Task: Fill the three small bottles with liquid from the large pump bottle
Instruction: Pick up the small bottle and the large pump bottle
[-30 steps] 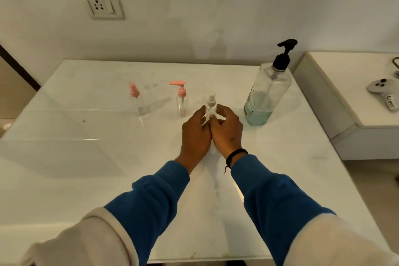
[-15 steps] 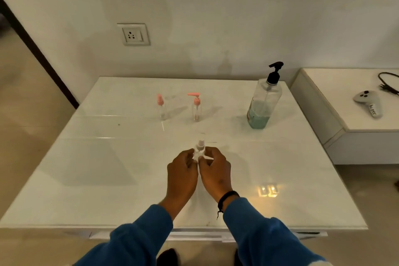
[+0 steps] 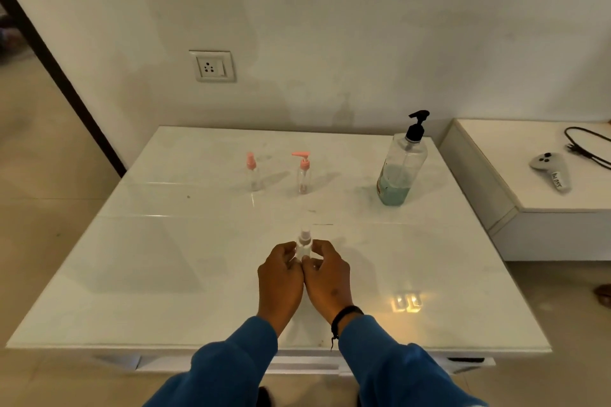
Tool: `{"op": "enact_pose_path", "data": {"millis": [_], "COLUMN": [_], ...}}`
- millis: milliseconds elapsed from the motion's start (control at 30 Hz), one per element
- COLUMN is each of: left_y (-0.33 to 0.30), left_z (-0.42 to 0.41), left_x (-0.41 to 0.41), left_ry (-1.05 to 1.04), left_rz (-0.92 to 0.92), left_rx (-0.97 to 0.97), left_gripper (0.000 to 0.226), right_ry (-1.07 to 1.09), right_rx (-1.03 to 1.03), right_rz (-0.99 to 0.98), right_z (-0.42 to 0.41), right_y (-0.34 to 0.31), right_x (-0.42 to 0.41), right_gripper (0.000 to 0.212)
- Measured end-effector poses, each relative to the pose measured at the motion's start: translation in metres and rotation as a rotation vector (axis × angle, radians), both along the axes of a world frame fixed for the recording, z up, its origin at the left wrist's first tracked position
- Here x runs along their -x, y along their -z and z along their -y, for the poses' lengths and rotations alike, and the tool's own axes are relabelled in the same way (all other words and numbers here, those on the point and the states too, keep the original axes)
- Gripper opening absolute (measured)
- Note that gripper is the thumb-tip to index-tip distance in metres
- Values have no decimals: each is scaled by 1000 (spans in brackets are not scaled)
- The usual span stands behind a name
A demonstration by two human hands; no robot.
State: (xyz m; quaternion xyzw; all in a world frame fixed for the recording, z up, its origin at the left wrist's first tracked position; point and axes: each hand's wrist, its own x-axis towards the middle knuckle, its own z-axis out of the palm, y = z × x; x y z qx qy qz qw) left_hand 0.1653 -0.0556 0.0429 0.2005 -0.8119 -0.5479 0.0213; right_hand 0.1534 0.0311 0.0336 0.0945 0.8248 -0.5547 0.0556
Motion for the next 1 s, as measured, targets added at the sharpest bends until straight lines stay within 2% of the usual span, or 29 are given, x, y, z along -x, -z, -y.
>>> {"op": "enact_pose_path", "data": {"millis": [133,233,300,433,600,733,900,1000], "left_y": [-1,4,3,-4,-3,12,7,10], "left_z": [1,-1,-8,-35,-73,-107,-136,-146], "left_x": [-3,-12,-19,-22,8,51,102,128], "left_ry": [-103,-153,-93,125,162,115,144,208], "left_rz": [48,72,80,83,84,84,60,23], "left_rx": [-18,1,-54,-172,-228,-269,-246,-183], "left_gripper": [34,18,6,3,5,12,44,55], "right_ry": [0,-16,-28,8,161,305,440,424], "right_rx": [-47,-89,-93,-90,-72,-129,-134,-152], "right_rz": [33,39,35,17,10,-143,-269,-293], "right_z": [-4,-17,-31,-58,-89,-118,-143,-153], "right_y": [1,3,3,5,9,9,2,0], "right_x": [0,-1,-1,7,28,58,108,134], "right_gripper": [43,44,40,31,24,30,50,64]}}
